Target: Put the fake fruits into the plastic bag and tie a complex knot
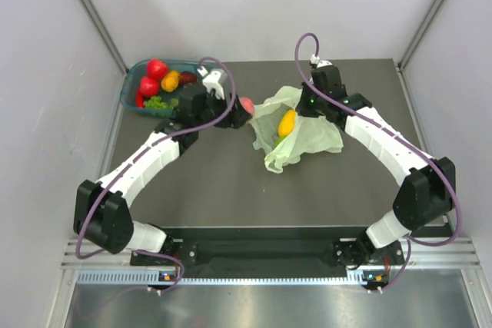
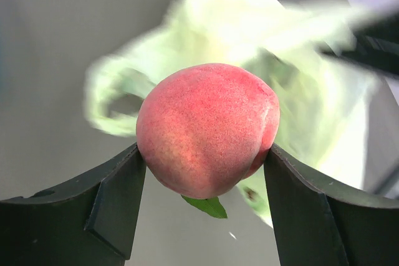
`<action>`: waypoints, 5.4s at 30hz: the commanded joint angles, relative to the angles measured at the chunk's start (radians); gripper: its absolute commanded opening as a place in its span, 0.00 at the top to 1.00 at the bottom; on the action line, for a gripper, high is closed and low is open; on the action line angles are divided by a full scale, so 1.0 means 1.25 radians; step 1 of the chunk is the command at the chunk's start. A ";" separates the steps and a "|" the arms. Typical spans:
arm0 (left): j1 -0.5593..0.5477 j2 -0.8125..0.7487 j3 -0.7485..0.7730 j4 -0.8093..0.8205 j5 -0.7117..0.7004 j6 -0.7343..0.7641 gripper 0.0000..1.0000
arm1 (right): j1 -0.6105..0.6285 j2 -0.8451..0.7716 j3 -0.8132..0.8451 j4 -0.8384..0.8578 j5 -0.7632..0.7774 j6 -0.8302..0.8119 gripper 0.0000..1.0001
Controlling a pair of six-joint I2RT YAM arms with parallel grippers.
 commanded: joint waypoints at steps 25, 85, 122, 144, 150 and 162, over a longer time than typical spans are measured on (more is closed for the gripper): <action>-0.178 0.470 0.272 0.230 -0.087 0.010 0.52 | -0.014 -0.023 0.029 0.013 -0.007 0.002 1.00; 0.270 0.591 0.607 -0.147 -0.292 0.054 0.02 | -0.026 -0.014 0.018 0.035 -0.028 -0.004 1.00; 0.283 0.258 0.130 0.286 -0.092 -0.022 0.48 | -0.026 -0.012 0.030 0.029 -0.044 -0.017 1.00; -0.141 0.223 -0.038 0.404 -0.098 -0.085 0.51 | -0.022 -0.040 0.023 0.023 -0.090 -0.012 1.00; -0.171 0.431 0.136 0.417 -0.090 -0.099 0.53 | -0.023 -0.042 0.018 0.010 -0.051 -0.019 1.00; -0.184 0.672 0.352 0.542 -0.127 -0.167 0.27 | -0.033 -0.051 -0.041 0.057 0.019 -0.014 1.00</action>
